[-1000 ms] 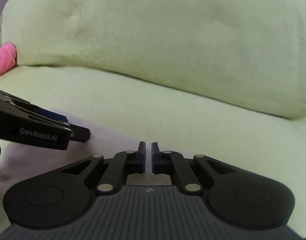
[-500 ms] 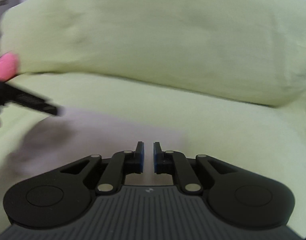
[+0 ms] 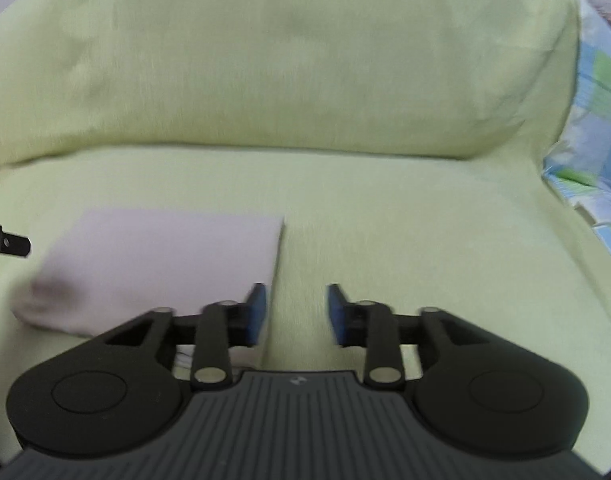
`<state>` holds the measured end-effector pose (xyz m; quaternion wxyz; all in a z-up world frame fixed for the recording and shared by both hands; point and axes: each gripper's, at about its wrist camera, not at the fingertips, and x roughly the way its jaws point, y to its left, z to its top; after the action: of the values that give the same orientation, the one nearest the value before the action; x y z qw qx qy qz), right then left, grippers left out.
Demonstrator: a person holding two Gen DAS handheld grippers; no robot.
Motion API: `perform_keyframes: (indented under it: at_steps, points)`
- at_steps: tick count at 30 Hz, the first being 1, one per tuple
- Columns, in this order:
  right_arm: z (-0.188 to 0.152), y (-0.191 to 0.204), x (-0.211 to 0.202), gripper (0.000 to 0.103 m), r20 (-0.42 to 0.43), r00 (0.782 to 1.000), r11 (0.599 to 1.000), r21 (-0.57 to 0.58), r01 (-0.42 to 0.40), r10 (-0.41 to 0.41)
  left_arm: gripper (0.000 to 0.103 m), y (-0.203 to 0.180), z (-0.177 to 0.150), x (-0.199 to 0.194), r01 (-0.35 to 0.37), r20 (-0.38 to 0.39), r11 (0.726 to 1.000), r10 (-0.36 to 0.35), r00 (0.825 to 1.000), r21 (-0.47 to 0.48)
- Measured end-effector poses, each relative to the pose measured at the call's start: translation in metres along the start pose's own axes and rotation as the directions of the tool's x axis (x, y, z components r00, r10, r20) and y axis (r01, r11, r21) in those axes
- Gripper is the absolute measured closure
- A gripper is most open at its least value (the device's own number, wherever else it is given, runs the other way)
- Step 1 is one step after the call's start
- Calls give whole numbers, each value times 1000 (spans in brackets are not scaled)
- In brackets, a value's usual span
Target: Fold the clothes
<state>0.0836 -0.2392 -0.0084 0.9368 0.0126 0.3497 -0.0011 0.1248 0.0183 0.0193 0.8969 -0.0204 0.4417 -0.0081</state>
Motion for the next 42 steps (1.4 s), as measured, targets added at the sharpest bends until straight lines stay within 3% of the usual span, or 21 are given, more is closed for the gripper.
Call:
perform_keyframes:
  at_steps: [1,7,14,21,28,31,33,36,42]
  points:
    - [0,4,-6,52,2,1000,1000,14,-10,10,26,-1,1,-5,1,-3,1000,-1,1000,9]
    - [2,31,-53,26,22,997,993,94,-74,72,23,0,-16,-49,-19,-11,998,19,1000,67]
    - [-5,54,-109,3,44,993,989,96,-110,107,19,7,-31,-101,6,37,998,-9,999,61]
    - [-9,65,-143,2,57,996,990,117,-76,70,19,16,-50,-155,0,81,1000,-2,997,27]
    - [-6,54,-163,2,73,997,979,198,-48,34,19,37,-60,-202,108,149,992,-97,984,-69]
    - [-2,49,-177,2,53,997,977,206,-59,49,18,31,-63,-215,63,163,998,-58,985,-22]
    - [-1,51,-186,2,69,996,986,156,-63,53,15,25,-64,-221,11,178,1000,-14,984,17]
    - [-1,64,-197,2,102,995,1000,32,-1,-2,10,15,-65,-226,-63,208,997,52,977,50]
    - [-1,77,-201,2,85,996,999,-19,29,-28,9,10,-66,-223,-69,219,996,56,974,52]
